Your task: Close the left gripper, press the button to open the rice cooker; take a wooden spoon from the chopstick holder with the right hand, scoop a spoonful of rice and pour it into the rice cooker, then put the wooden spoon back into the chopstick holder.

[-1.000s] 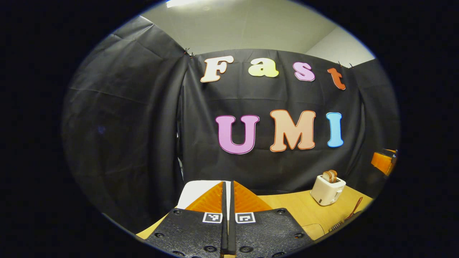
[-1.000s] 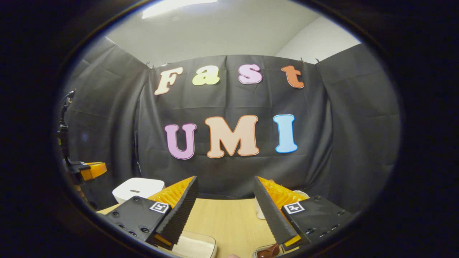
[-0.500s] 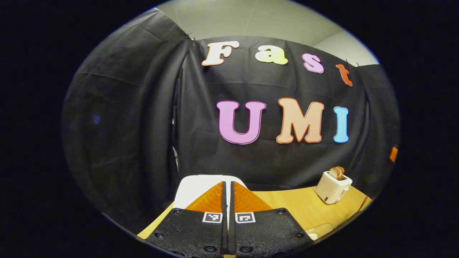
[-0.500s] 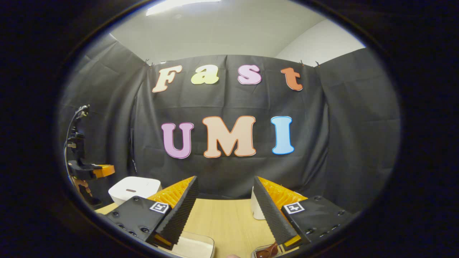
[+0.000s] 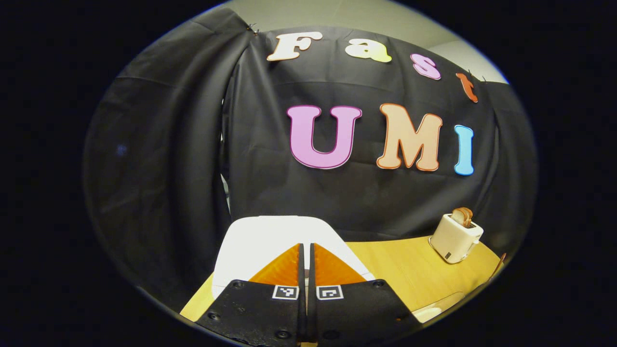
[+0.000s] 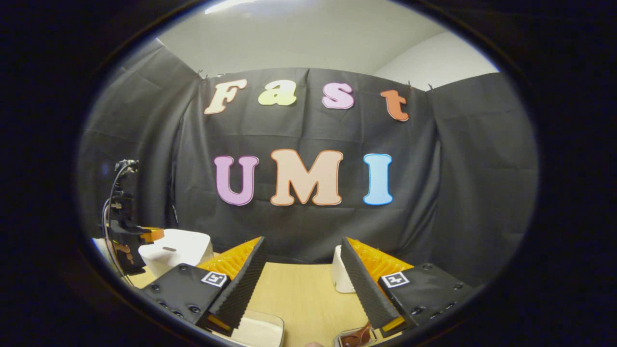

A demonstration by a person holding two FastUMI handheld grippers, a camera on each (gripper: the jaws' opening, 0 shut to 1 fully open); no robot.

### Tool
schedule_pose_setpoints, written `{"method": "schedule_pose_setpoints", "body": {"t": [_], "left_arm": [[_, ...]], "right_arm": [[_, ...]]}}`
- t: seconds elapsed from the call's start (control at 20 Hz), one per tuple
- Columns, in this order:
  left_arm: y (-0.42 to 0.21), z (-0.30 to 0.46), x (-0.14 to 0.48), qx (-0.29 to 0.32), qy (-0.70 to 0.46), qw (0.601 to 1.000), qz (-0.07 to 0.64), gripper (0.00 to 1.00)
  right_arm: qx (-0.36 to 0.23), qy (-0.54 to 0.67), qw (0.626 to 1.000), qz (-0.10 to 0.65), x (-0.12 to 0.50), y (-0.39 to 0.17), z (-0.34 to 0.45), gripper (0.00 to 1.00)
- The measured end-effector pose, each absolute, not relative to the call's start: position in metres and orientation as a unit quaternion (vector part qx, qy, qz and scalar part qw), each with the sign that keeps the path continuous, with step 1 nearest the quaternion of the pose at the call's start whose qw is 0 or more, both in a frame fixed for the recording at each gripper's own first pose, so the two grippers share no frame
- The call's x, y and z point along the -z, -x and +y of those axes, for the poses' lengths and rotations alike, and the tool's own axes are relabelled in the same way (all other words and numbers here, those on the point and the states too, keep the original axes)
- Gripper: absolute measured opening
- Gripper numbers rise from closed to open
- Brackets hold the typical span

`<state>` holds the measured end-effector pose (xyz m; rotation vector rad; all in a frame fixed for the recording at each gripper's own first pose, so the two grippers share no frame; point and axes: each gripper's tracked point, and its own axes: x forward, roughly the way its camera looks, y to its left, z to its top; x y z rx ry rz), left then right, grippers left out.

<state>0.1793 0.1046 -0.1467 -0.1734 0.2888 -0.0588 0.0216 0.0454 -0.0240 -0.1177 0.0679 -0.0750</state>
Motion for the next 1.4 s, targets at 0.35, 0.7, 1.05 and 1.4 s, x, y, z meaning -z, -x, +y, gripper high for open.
{"method": "schedule_pose_setpoints", "body": {"t": [0.35,0.7,1.05,1.4], "left_arm": [[-0.184,0.111,0.189,0.015,0.107,0.976,0.191,0.00],[-0.181,0.111,0.201,0.013,0.114,0.973,0.200,0.00],[-0.183,0.112,0.201,0.002,0.102,0.977,0.190,0.00],[-0.186,0.116,0.158,-0.013,0.063,0.988,0.142,0.00]], "right_arm": [[0.055,0.061,0.996,0.034,0.021,-0.019,0.037,1.00],[0.056,0.060,0.996,0.027,0.016,-0.017,0.036,0.99],[0.057,0.052,0.997,0.028,0.018,-0.012,0.031,0.99],[0.077,0.044,0.996,0.020,0.010,-0.004,0.003,0.99]]}}
